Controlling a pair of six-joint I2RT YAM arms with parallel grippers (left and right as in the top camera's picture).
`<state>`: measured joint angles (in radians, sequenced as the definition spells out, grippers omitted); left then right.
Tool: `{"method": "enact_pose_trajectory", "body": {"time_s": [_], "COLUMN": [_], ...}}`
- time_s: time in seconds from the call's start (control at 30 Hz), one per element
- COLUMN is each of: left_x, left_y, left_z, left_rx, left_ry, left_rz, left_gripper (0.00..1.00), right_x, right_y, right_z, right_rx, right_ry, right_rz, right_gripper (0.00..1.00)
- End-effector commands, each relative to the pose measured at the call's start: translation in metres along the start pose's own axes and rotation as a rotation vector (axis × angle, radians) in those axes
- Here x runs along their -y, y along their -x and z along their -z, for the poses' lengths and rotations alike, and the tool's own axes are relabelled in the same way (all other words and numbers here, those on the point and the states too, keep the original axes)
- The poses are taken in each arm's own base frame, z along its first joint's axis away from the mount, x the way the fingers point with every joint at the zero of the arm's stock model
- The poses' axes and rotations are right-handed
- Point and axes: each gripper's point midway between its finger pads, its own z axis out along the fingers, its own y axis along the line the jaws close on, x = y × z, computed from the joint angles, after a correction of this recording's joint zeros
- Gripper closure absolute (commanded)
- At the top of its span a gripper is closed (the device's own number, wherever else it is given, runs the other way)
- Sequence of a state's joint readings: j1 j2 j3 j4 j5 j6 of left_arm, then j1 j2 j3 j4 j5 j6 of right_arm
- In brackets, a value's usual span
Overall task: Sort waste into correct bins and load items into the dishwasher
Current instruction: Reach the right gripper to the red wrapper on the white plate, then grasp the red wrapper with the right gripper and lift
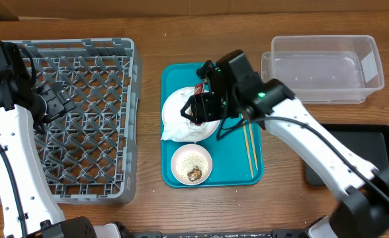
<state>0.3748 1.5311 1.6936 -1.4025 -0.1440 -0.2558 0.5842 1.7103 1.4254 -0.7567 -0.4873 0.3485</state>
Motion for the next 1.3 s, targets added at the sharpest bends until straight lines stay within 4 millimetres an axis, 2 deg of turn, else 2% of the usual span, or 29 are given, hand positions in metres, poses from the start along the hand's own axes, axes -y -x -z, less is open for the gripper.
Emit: {"method": "enact_pose_trajectory", "body": {"time_s": [0.0, 0.1, 0.2, 0.3, 0.37, 0.43, 0.63, 0.83, 1.03, 1.27], "left_x": [-0.002, -0.002, -0.002, -0.002, -0.002, -0.002, -0.002, -0.002, -0.002, -0.002], "left_y": [0.006, 0.006, 0.006, 0.006, 0.006, 0.006, 0.006, 0.006, 0.006, 0.006], "left_z": [0.013, 0.013, 0.013, 0.013, 0.013, 0.013, 0.013, 0.013, 0.013, 0.013], "left_rx": [0.047, 0.047, 0.047, 0.047, 0.047, 0.047, 0.047, 0.047, 0.047, 0.047], "left_ry": [-0.003, -0.003, -0.003, -0.003, -0.003, -0.003, -0.003, -0.003, -0.003, -0.003], "left_rz": [0.006, 0.006, 0.007, 0.006, 0.006, 0.006, 0.006, 0.006, 0.006, 0.006], "left_gripper": [0.0, 0.0, 0.0, 0.0, 0.0, 0.0, 0.0, 0.0, 0.0, 0.0], "right_x": [0.032, 0.055, 0.062, 0.061, 0.068, 0.077, 0.085, 0.081, 0.066, 0.089], "right_y": [0.013, 0.013, 0.009, 0.007, 0.007, 0.008, 0.002, -0.002, 0.001, -0.007], "right_z": [-0.015, -0.029, -0.044, -0.055, -0.059, -0.06, -0.078, -0.097, -0.106, -0.109], "right_rx": [0.059, 0.082, 0.082, 0.086, 0.109, 0.133, 0.11, 0.1, 0.126, 0.124], "right_ry": [-0.188, -0.319, -0.381, -0.406, -0.465, -0.519, -0.535, -0.525, -0.49, -0.594], "right_rz": [-0.125, -0.138, -0.115, -0.09, -0.092, -0.113, -0.111, -0.08, -0.04, -0.034], "right_gripper": [0.47, 0.33, 0.24, 0.24, 0.25, 0.32, 0.41, 0.42, 0.43, 0.44]}}
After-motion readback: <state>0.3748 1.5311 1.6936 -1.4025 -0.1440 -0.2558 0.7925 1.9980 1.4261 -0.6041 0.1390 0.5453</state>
